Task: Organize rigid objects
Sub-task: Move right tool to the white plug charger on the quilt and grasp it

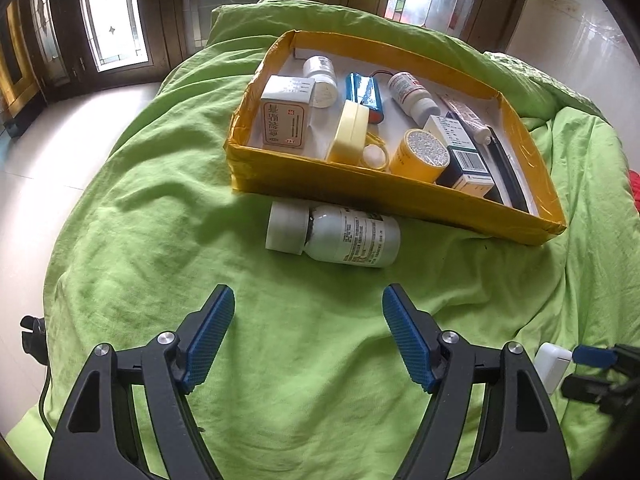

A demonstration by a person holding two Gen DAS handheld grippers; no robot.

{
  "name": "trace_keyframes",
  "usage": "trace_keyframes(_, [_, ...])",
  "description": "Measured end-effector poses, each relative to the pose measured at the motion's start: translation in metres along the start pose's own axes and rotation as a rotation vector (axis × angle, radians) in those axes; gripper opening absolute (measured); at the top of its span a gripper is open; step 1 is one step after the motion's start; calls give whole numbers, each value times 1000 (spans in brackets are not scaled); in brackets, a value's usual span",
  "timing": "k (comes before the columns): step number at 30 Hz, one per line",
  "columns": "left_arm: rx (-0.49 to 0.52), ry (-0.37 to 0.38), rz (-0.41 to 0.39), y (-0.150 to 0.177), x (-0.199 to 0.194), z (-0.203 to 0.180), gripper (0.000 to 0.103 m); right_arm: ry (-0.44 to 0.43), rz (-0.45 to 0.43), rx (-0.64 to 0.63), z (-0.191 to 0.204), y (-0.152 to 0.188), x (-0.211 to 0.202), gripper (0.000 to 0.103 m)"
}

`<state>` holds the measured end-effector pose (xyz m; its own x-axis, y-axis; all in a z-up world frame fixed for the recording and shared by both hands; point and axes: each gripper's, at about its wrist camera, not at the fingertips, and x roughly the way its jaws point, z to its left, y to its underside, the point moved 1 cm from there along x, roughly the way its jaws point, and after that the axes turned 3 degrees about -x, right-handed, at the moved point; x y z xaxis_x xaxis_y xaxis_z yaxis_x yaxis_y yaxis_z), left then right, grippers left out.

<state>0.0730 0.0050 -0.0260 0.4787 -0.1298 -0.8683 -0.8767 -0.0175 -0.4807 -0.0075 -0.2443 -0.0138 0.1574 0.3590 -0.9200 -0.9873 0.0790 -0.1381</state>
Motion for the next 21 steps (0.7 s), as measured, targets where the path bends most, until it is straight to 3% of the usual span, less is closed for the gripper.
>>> trace_keyframes(4, [-7,1,-2,2,-2,3,77,62,-2,-24,4,1,9,77])
trace_keyframes(14, [-5,-6,-12,3,-5,5,77,73,-11,-49,12,8,12,77])
trace_keyframes(16, [-5,-6,-14,3,-5,5,77,57,-3,-52,15,9,14,74])
trace_keyframes(18, [-3,-7,-15,3,-6,5,77,43,10,-51,15,12,16,65])
trace_keyframes(21, [-1,-6,-18,3,-6,4,77,75,27,-53,14,15,22,60])
